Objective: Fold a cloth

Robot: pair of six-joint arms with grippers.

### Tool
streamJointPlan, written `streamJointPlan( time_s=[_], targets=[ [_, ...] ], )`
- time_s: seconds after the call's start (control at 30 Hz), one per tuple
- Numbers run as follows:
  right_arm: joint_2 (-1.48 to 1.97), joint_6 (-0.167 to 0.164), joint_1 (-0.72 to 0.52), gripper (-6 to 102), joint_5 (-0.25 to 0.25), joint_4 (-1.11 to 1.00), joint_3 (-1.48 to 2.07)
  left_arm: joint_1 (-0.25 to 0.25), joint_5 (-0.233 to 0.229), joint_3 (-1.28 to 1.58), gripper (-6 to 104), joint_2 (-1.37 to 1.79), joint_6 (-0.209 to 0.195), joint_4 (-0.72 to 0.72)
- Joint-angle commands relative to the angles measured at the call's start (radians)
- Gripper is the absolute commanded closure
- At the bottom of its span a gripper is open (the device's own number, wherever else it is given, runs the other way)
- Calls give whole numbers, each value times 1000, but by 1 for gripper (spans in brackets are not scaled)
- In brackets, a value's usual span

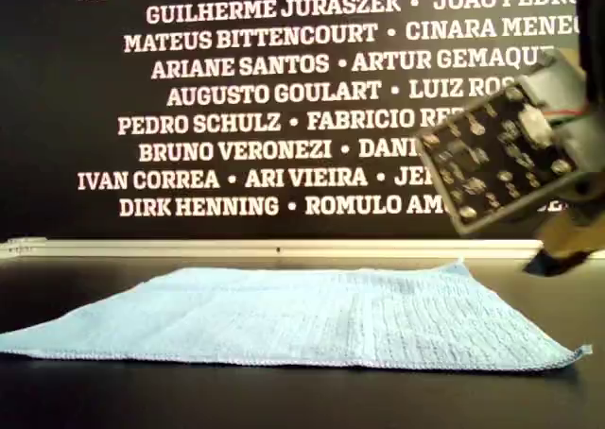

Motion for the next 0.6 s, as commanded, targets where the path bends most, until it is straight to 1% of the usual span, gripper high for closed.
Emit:
streamJointPlan(
  time_s=[0.0,0.13,0.2,0.37,0.4,0.57],
  targets=[
    [-6,-12,0,36,44,-49,-21,-26,5,-44,33,-150,2,-31],
    [-170,-20,2,30,52,-63,-58,-26,6,-164,33,-345,3,-34],
    [-282,-20,-6,28,52,-114,-94,-26,6,-249,33,-448,3,-34],
    [-597,-15,-9,27,52,-173,-199,-28,6,-445,32,-742,3,-37],
    [-658,-9,-9,27,52,-175,-225,-28,6,-483,31,-808,5,-37],
    [-908,-5,-11,27,51,-175,-360,-28,6,-657,20,-1100,5,-35]
  ],
)
